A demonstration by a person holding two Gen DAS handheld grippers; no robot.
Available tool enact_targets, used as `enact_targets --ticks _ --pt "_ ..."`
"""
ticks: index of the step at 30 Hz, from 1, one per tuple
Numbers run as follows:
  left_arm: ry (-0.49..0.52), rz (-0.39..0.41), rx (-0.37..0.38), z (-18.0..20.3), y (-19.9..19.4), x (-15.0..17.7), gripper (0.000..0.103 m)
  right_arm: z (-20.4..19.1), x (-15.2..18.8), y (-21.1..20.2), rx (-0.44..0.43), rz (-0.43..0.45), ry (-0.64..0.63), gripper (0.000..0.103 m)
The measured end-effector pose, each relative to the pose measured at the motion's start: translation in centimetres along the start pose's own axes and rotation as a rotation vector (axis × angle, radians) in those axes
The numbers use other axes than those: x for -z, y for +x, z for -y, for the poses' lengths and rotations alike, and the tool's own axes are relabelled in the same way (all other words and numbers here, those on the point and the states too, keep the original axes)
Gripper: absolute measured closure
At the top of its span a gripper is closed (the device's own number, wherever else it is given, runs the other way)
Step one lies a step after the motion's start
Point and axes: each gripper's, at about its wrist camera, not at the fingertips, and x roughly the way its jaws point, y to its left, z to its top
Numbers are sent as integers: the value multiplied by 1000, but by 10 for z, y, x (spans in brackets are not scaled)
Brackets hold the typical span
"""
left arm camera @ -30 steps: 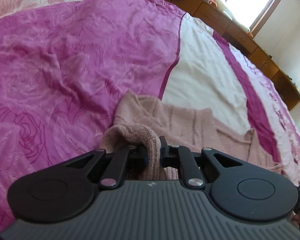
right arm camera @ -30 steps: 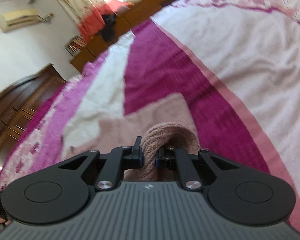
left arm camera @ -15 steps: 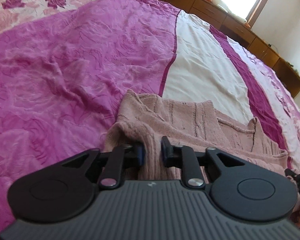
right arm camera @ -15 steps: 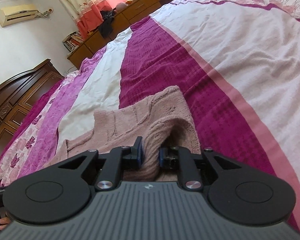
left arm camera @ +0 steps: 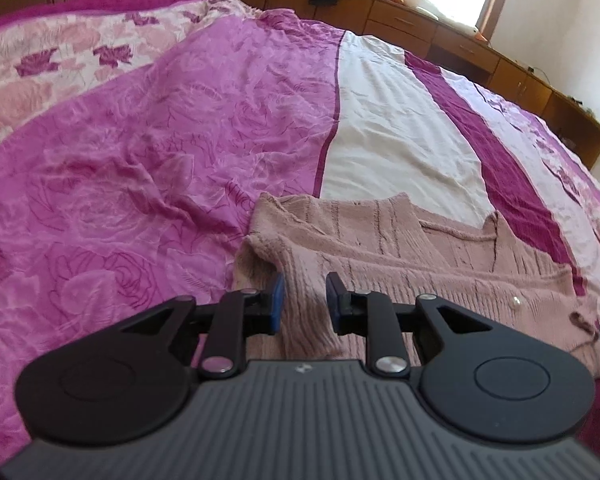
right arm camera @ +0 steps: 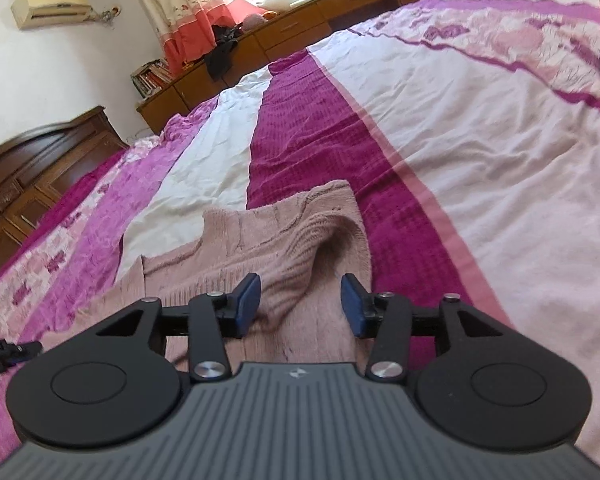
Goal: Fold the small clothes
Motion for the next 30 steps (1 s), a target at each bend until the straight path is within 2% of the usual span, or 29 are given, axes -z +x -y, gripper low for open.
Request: enact_targets --ticks 5,7,9,15,26,30 --pt "69 4 6 13 -15 8 78 -13 10 -24 28 16 -117 48" --pt "110 7 4 20 -19 12 71 -22 13 -30 38 17 -183 47" --pt "160 7 -3 29 -20 15 61 -34 16 -35 52 17 -268 46" --pt "312 -8 6 53 -19 29 60 -69 28 -35 58 6 -501 42" --pt "519 -77 45 85 3 45 59 -110 47 -23 54 -18 -803 38" --pt "581 -97 61 94 13 50 59 -120 53 -14 30 -56 -902 37"
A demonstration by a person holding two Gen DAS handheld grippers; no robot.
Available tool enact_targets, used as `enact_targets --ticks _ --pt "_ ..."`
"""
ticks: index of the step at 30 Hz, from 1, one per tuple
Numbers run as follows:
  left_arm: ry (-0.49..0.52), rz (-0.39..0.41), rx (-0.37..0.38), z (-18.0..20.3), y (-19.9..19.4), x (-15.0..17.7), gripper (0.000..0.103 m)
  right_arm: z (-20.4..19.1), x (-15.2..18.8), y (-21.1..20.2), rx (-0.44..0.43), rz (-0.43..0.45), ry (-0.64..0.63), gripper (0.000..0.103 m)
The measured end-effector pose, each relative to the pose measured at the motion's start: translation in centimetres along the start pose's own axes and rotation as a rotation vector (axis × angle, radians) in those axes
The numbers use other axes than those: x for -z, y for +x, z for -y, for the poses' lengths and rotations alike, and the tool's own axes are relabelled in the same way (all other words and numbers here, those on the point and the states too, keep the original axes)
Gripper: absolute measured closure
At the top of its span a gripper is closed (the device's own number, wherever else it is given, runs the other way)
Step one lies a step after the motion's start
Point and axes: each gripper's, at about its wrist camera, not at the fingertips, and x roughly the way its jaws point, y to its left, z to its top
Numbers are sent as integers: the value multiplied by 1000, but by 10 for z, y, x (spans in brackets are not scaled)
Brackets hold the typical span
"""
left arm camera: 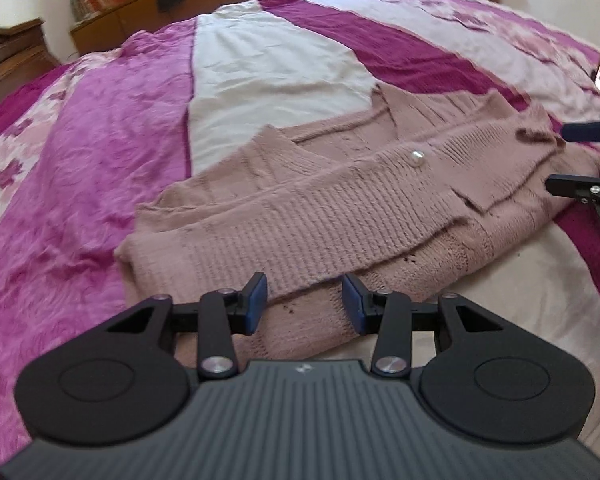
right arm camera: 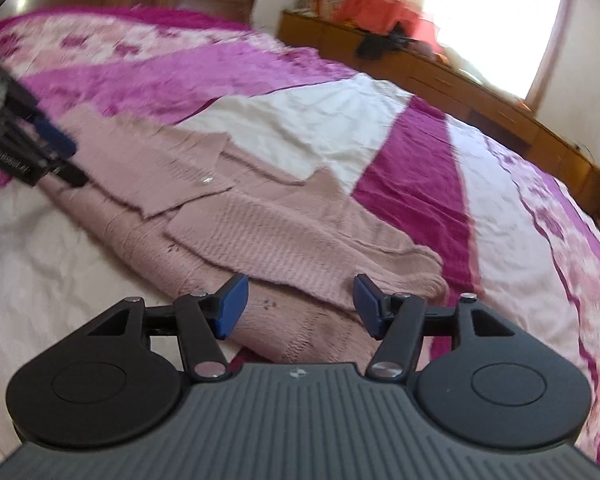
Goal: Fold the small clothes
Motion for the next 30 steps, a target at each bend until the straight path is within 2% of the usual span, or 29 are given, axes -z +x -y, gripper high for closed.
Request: enact_targets --ticks 4,8,11,13,16,18,19,21,23,26,30 --pt "53 3 -7 5 10 -3 59 -11 -2 19 -11 -39 -98 37" --pt "98 0 11 8 16 -5 60 -14 -3 37 -30 -63 -133 37" --pt "123 10 17 11 18 -6 59 -10 -6 44 -42 -55 -103 39" --pt "130 21 23 13 20 -7 55 -5 -7 47 -47 -46 -69 39" --pt "139 36 18 15 26 -8 54 1 -8 51 -56 -36 -38 44" --pt "147 49 11 18 27 -8 55 3 -10 52 -60 -26 -24 55" --pt "154 59 12 18 27 -8 60 4 -12 52 -60 -23 -20 58" --pt "156 76 28 19 24 -8 87 7 -16 52 -59 -12 -7 69" --pt "145 82 23 18 23 -9 91 8 -18 53 -53 -5 -13 76" --pt "114 101 12 15 21 -12 93 6 -20 57 -50 -9 -27 94" --pt "62 134 -14 10 17 -21 94 11 -27 56 -30 30 3 98"
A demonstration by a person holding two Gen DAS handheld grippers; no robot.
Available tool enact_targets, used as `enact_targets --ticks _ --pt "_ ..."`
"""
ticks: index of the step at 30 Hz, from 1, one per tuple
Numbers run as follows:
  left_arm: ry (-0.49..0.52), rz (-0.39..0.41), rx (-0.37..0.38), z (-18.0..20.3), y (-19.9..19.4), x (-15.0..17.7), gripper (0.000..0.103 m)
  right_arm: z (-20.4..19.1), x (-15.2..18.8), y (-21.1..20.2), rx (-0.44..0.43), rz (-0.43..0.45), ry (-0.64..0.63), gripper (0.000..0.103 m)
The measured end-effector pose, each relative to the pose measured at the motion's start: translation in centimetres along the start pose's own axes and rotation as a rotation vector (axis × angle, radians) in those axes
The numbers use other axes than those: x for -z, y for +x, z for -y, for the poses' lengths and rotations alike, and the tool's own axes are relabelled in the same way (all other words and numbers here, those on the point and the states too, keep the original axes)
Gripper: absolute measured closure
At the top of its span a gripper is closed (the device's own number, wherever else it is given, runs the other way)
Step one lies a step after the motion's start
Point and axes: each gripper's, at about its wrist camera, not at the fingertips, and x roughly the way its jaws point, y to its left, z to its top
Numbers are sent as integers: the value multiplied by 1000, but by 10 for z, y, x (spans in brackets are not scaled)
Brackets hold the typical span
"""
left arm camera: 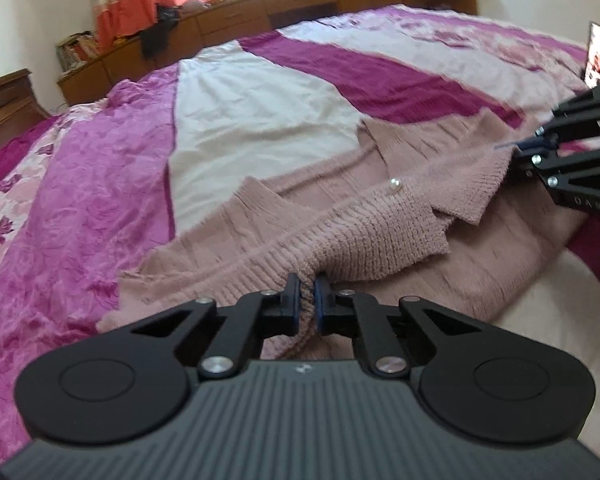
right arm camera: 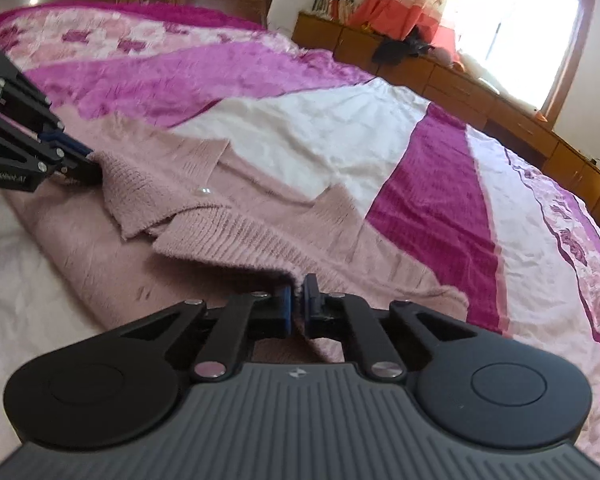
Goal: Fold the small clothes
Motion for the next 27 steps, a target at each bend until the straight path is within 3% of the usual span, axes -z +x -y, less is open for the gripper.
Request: enact_targets --ticks 6,13,22,26,27 --pt "-2 32 -31 -8 12 -23 94 10 -18 13 31 17 0 98" --pt "-22 35 -72 -20 53 -49 94 24 -44 54 88 12 8 98" --pt "-89 -42 -94 -32 101 -54 89 35 -47 124 94 -101 92 96" --pt "-139 -30 -109 -41 92 -54 56 41 -44 124 85 -94 138 93" --pt "-140 -21 -113 -43 88 -54 56 43 -44 120 84 -87 160 89"
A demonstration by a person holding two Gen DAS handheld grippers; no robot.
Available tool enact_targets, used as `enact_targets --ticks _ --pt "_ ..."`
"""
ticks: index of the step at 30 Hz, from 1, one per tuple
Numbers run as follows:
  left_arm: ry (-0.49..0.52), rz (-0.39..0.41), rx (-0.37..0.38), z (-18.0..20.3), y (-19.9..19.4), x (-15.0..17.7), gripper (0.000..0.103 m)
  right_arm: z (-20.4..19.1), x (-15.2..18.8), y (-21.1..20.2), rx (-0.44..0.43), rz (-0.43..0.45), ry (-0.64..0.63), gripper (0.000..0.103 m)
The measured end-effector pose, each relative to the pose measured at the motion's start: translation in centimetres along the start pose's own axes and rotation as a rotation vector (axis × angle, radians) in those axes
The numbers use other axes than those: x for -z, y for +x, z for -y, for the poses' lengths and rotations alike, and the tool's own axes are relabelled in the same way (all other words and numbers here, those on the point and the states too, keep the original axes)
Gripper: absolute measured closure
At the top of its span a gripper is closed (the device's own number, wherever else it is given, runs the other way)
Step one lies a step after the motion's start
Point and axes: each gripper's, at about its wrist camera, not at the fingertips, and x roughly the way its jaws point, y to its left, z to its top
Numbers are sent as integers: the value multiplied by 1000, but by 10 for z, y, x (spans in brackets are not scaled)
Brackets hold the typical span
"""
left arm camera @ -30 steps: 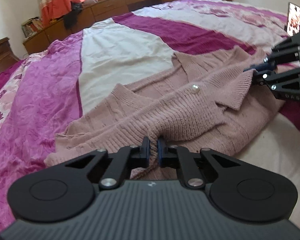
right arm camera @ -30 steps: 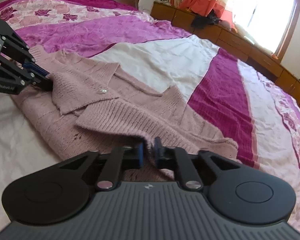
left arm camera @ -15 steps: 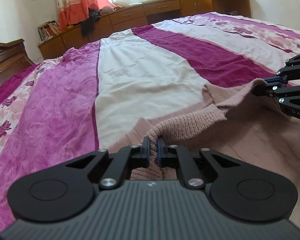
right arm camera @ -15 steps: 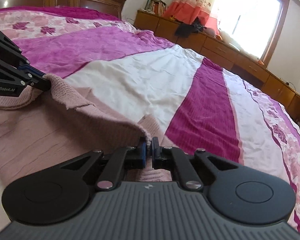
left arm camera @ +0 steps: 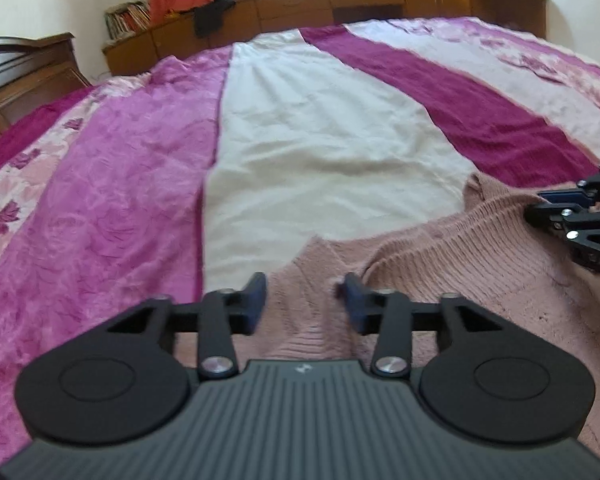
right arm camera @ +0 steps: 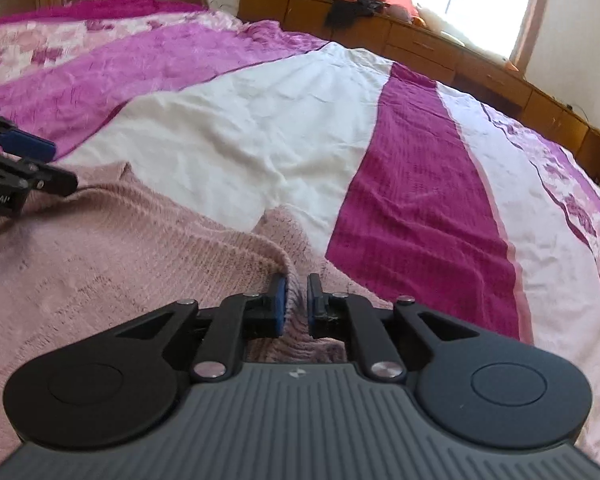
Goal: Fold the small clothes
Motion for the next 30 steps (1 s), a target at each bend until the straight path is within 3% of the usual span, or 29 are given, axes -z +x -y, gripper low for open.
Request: enact_targets --ticks 1,3,6,13,19,30 --pt "-2 3 1 -3 -5 0 56 4 0 -4 -4 9 22 85" --pt "-21 1 7 -11 -14 1 55 10 2 -15 -7 34 65 64" --pt "-41 3 7 -22 -27 4 55 18 7 -38 -1 76 109 51" --pt "-61 -6 -12 -44 -64 27 55 36 34 -83 17 109 180 47" --pt "-129 -28 -10 -52 -84 50 55 65 55 -98 41 108 244 46" --pt "-336 -101 47 -60 -87 76 56 86 44 -49 -185 -23 316 48"
